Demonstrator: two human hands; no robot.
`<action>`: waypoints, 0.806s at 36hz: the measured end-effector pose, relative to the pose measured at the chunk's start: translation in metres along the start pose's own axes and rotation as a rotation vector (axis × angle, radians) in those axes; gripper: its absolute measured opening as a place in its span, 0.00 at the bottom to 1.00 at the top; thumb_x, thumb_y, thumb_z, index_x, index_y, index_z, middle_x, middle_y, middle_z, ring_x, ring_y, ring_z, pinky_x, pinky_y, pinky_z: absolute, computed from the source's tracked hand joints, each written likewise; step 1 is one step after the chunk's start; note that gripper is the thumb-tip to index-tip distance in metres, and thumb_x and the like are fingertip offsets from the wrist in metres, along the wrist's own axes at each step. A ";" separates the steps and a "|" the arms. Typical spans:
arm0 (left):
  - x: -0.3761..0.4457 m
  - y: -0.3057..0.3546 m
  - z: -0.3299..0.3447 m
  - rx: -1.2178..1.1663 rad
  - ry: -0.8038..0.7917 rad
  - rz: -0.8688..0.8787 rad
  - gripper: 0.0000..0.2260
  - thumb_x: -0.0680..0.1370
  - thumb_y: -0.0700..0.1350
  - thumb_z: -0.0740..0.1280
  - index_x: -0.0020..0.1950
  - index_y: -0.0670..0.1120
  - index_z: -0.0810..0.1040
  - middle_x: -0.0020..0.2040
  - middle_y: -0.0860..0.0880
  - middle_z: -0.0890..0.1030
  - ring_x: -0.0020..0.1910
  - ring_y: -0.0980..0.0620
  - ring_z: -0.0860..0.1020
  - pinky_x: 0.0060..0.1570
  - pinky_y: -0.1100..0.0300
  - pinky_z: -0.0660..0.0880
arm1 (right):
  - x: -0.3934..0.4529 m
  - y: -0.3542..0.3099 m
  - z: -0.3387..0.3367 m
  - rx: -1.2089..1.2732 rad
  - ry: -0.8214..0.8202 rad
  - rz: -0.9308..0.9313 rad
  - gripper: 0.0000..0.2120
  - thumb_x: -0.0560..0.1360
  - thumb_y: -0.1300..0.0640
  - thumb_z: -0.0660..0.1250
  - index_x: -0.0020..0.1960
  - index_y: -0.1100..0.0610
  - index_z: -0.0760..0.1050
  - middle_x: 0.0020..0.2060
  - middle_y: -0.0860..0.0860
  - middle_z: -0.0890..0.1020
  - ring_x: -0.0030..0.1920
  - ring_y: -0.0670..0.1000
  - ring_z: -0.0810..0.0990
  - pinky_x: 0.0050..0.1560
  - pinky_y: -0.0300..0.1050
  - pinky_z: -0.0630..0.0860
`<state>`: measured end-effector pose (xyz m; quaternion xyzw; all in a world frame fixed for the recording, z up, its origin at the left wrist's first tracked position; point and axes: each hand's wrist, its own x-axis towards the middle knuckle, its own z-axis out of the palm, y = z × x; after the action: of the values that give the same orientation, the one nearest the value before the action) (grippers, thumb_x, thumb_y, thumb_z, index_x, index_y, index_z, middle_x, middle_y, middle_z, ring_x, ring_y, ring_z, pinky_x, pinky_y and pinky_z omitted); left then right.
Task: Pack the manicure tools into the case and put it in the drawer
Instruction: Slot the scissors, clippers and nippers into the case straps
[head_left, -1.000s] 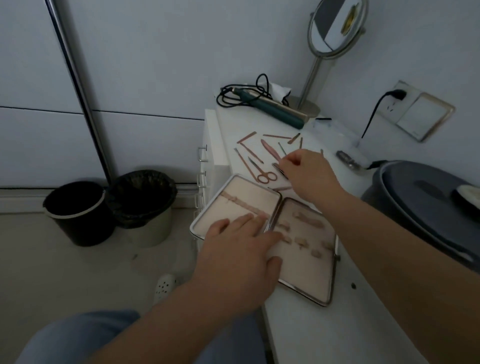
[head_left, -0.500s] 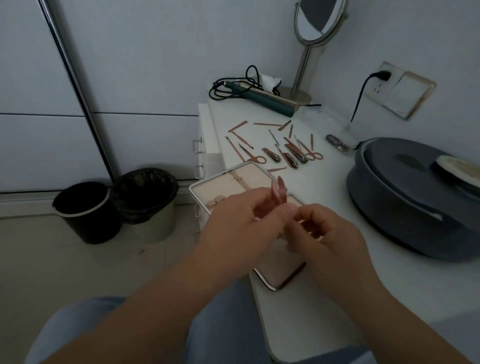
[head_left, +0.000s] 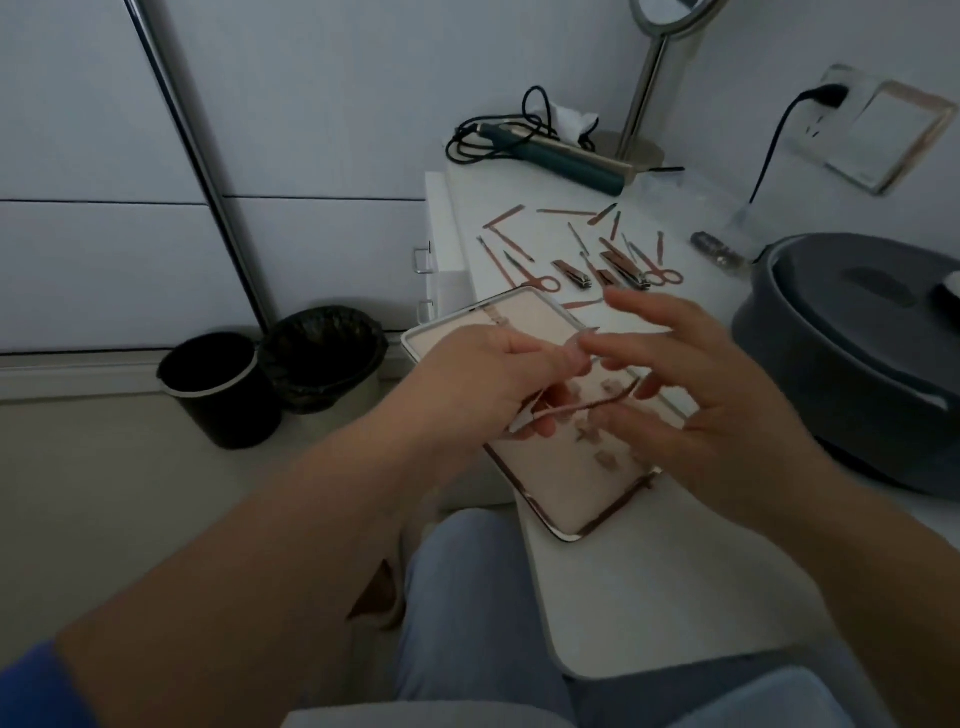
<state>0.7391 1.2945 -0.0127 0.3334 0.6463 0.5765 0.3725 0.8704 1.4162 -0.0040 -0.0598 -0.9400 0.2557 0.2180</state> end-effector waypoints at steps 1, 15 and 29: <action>0.009 0.006 0.009 -0.017 -0.088 -0.004 0.10 0.73 0.51 0.67 0.41 0.45 0.82 0.30 0.49 0.80 0.27 0.56 0.76 0.28 0.65 0.72 | -0.005 0.005 -0.013 -0.048 0.002 0.013 0.21 0.68 0.40 0.62 0.61 0.39 0.68 0.65 0.34 0.63 0.57 0.36 0.71 0.53 0.26 0.70; 0.017 0.016 0.030 0.054 -0.272 -0.070 0.08 0.70 0.50 0.70 0.35 0.48 0.81 0.32 0.48 0.81 0.28 0.54 0.76 0.31 0.63 0.74 | -0.024 0.006 -0.032 0.074 -0.069 0.084 0.18 0.67 0.50 0.71 0.55 0.42 0.71 0.50 0.38 0.74 0.51 0.42 0.76 0.49 0.32 0.73; -0.013 -0.035 0.039 1.189 0.171 0.260 0.48 0.53 0.78 0.50 0.69 0.58 0.55 0.67 0.53 0.63 0.64 0.52 0.56 0.64 0.54 0.53 | -0.043 0.036 -0.024 0.161 0.104 0.359 0.21 0.69 0.62 0.70 0.52 0.38 0.70 0.51 0.39 0.71 0.47 0.35 0.74 0.37 0.24 0.72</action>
<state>0.7788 1.2987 -0.0486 0.5129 0.8387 0.1828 -0.0036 0.9193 1.4486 -0.0199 -0.2220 -0.8783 0.3612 0.2211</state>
